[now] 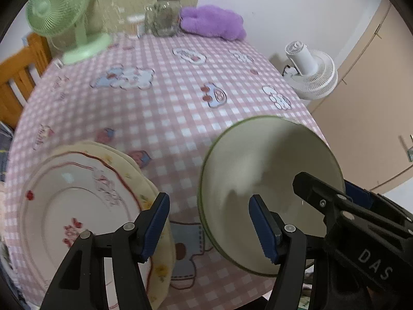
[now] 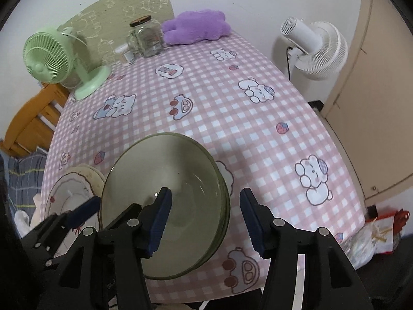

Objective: Organize plates and bowls

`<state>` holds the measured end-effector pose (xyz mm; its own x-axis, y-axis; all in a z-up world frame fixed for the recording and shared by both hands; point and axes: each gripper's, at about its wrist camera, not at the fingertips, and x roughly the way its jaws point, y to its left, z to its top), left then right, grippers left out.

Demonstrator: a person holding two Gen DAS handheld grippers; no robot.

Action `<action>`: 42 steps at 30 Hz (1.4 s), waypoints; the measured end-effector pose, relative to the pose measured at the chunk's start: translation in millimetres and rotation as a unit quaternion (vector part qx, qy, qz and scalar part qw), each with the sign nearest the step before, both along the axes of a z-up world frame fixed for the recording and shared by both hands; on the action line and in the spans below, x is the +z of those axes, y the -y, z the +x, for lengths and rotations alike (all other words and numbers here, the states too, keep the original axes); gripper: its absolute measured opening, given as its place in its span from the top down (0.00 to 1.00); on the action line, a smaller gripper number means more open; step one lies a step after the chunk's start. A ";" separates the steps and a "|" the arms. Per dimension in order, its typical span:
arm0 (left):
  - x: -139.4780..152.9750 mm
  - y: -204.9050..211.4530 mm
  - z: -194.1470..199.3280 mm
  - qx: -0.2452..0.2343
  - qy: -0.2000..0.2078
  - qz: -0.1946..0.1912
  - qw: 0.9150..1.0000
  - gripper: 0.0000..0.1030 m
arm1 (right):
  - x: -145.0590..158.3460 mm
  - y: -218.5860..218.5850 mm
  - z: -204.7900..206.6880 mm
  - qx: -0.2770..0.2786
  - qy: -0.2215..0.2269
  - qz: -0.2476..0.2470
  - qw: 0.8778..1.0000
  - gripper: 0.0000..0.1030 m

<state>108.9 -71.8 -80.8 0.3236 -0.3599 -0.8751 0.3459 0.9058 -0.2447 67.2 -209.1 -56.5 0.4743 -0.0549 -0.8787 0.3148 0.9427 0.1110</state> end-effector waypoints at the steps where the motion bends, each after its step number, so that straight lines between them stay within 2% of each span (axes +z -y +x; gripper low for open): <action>1: -2.8 1.0 0.4 -0.005 -0.006 -0.005 1.000 0.36 | -0.7 -0.1 -0.4 -0.003 -0.002 0.000 1.000 0.43; 5: -14.6 6.5 2.6 -0.023 -0.029 -0.013 0.999 0.36 | -5.3 -3.4 -2.1 -0.011 -0.016 -0.003 1.000 0.43; 9: -23.8 11.8 4.8 -0.033 -0.047 -0.018 0.998 0.36 | -8.7 -7.5 -0.8 -0.011 -0.021 -0.007 1.000 0.38; 20: -28.3 12.8 9.4 -0.035 -0.056 -0.033 0.997 0.38 | -16.5 -3.0 8.1 -0.020 -0.033 -0.008 0.999 0.34; 29: -27.2 17.6 10.5 -0.023 -0.052 -0.021 0.998 0.38 | -29.0 7.8 19.1 0.012 -0.044 0.038 0.998 0.34; 36: -25.4 23.9 11.7 -0.005 -0.040 0.004 0.999 0.38 | -41.6 14.9 31.9 0.047 -0.050 0.078 0.995 0.35; 39: -24.7 25.5 11.1 0.008 -0.037 0.014 0.999 0.37 | -44.2 14.2 36.3 0.068 -0.049 0.091 0.992 0.43; 42: -24.0 26.5 10.8 0.014 -0.038 0.016 0.999 0.39 | -45.0 15.2 39.2 0.077 -0.053 0.093 0.991 0.44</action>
